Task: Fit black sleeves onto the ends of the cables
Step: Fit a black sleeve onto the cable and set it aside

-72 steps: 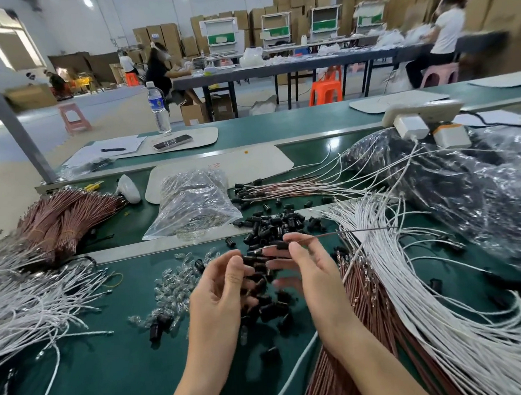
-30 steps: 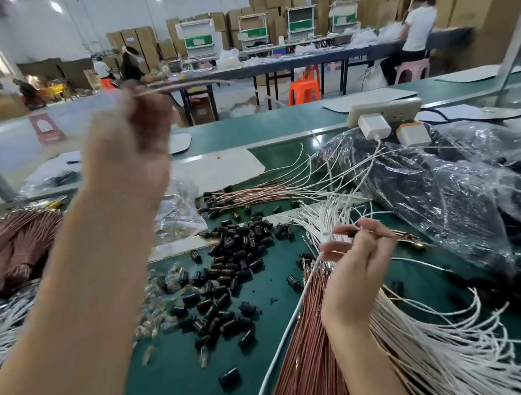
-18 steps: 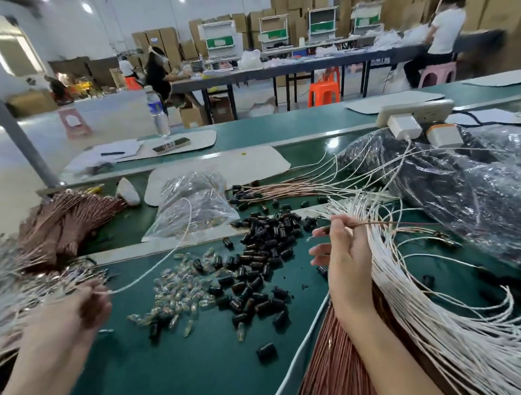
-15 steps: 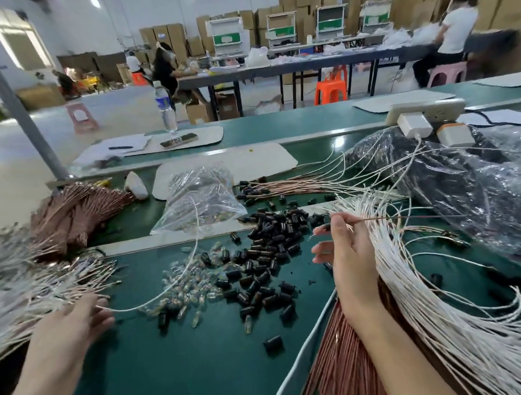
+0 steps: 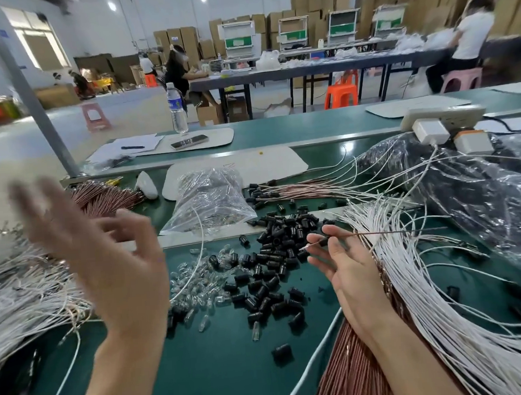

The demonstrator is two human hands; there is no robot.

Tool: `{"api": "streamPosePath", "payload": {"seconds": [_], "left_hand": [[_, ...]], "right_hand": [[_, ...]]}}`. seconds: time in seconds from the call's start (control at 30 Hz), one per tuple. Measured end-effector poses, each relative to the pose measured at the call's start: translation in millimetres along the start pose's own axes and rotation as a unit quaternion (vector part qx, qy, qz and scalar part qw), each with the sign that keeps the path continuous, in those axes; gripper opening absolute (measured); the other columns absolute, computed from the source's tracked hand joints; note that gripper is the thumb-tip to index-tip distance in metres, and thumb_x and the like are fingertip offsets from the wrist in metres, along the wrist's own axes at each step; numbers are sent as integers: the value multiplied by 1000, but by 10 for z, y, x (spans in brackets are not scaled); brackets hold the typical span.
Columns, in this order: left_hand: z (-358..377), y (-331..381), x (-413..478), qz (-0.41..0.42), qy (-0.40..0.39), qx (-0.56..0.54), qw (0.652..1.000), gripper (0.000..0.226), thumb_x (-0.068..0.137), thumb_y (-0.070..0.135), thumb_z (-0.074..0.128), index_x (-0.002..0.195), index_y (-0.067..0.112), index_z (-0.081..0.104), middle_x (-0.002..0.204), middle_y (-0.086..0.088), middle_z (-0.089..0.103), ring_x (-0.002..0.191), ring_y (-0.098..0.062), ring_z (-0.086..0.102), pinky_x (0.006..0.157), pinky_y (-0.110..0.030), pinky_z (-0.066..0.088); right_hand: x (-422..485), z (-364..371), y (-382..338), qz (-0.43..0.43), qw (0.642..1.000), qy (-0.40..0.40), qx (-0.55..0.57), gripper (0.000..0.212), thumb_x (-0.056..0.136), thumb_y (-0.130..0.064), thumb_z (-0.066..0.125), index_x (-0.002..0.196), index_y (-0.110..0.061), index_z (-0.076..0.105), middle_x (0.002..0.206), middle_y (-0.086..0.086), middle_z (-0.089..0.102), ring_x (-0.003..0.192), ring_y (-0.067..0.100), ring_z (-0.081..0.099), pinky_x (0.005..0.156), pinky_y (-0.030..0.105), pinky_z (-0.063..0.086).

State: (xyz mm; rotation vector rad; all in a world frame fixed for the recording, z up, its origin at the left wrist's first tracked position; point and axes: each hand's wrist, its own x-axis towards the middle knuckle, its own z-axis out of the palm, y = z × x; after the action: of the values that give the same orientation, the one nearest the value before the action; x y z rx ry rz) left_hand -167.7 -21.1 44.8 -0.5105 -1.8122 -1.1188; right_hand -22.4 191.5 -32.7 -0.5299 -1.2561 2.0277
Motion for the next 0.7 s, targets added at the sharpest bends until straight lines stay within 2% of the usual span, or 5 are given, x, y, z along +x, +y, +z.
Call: {"api": "streamPosePath", "payload": {"seconds": [0.1, 0.23, 0.4, 0.6, 0.7], "left_hand": [[382, -29, -93, -11, -204, 29, 978, 42, 103, 21, 48, 144, 15, 44, 115, -10, 67, 73, -8, 60, 67, -22, 55], [729, -240, -340, -194, -436, 194, 857, 40, 105, 36, 45, 135, 8, 45, 114, -13, 65, 102, -33, 61, 87, -46, 48], [823, -388, -402, -194, -331, 215, 898, 37, 102, 16, 50, 133, -3, 42, 132, -26, 40, 113, -41, 49, 94, -49, 45], [738, -516, -331, -223, -392, 288, 845, 29, 104, 17, 41, 127, 2, 50, 122, -20, 64, 116, -40, 57, 99, -48, 41], [591, -453, -310, -234, -367, 131, 891, 26, 106, 19, 44, 121, 8, 61, 102, -12, 71, 93, -30, 65, 85, -42, 49]], "right_hand": [[12, 8, 2, 15, 1000, -12, 13, 24, 108, -9, 40, 120, -13, 61, 105, 5, 77, 100, 20, 73, 78, 25, 59], [6, 26, 20, 24, 999, -19, 39, 22, 108, -7, 39, 117, -8, 58, 107, 10, 77, 101, 23, 73, 78, 24, 59], [24, 3, 30, 38, 997, -22, 58, 22, 108, -7, 40, 118, -6, 59, 108, 13, 77, 100, 25, 74, 81, 25, 60], [21, 12, 64, 62, 995, -28, 72, 21, 107, -6, 43, 117, -5, 61, 109, 15, 76, 99, 26, 75, 79, 26, 60], [19, 19, 53, 80, 991, -32, 101, 21, 105, -6, 46, 117, -4, 64, 110, 18, 75, 97, 25, 75, 77, 25, 60]]}}
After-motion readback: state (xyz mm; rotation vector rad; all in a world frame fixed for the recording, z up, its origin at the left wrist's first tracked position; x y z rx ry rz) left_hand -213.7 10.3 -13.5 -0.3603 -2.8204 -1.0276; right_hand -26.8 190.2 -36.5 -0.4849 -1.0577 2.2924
